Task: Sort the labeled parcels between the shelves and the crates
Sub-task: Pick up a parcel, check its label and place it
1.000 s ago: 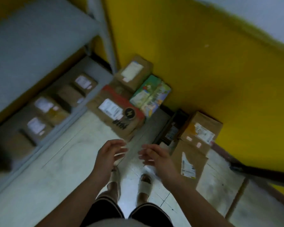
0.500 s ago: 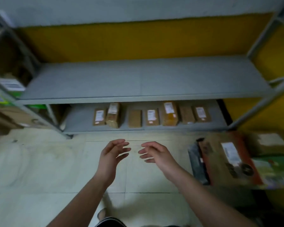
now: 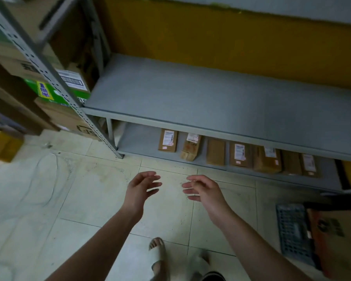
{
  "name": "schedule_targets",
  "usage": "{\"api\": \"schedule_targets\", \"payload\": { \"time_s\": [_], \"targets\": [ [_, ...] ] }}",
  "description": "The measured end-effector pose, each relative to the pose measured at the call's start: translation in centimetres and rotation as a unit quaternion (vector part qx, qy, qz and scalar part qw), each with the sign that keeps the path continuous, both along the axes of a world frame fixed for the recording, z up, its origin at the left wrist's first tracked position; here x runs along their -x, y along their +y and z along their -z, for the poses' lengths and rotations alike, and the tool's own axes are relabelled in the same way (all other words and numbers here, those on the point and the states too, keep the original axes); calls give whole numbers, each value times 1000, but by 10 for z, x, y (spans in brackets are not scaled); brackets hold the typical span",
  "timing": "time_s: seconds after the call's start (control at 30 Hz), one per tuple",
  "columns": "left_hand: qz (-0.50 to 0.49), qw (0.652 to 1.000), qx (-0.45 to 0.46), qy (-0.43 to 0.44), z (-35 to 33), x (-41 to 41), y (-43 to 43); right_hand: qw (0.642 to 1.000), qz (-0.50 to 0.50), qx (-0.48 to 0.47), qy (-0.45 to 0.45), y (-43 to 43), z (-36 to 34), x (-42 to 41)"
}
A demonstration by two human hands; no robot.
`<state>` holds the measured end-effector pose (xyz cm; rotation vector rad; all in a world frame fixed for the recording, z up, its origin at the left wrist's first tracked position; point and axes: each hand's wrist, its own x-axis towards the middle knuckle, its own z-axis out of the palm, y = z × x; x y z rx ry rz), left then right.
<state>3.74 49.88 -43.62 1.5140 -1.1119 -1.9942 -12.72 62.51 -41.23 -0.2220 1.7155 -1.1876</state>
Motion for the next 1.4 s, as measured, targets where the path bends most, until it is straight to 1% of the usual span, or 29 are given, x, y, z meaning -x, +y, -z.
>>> {"api": "schedule_targets", "payload": {
  "time_s": [0.1, 0.2, 0.27, 0.37, 0.47, 0.63, 0.7, 0.8, 0.87, 0.97, 1.1, 1.2, 1.3, 1.4],
  "targets": [
    [1, 1000, -18, -22, 29, 5, -31, 999, -28, -15, 2, -33, 30, 4],
    [11, 999, -23, -41, 69, 13, -56, 998, -47, -33, -1, -64, 78, 11],
    [14, 998, -23, -54, 109, 21, -75, 997, -57, -44, 0, -86, 124, 19],
    [22, 996, -28, -81, 192, 33, -105, 997, -56, -58, 15, -120, 217, 34],
    [33, 995, -27, -94, 290, 49, -139, 995, -61, -57, 53, -162, 323, 51],
    [76, 988, 21, -132, 453, 84, -214, 986, -72, -72, 135, -249, 486, 84],
    [101, 982, 60, -151, 504, 106, -247, 978, -76, -61, 182, -280, 540, 98],
    [123, 972, 108, -168, 553, 140, -282, 963, -70, -56, 256, -310, 596, 114],
    [129, 969, 121, -170, 578, 160, -295, 956, -48, -49, 285, -321, 621, 121],
    [144, 964, 143, -174, 603, 180, -301, 963, -12, -44, 264, -323, 641, 120],
    [124, 976, 107, -146, 600, 178, -293, 967, 8, -35, 252, -307, 631, 111],
    [80, 983, 95, -135, 585, 154, -280, 969, -17, -27, 243, -287, 607, 98],
    [49, 992, 93, -68, 563, 131, -269, 973, -5, 12, 231, -276, 592, 85],
    [12, 991, 130, 5, 534, 110, -258, 973, 49, 68, 214, -264, 572, 79]
  ]
}}
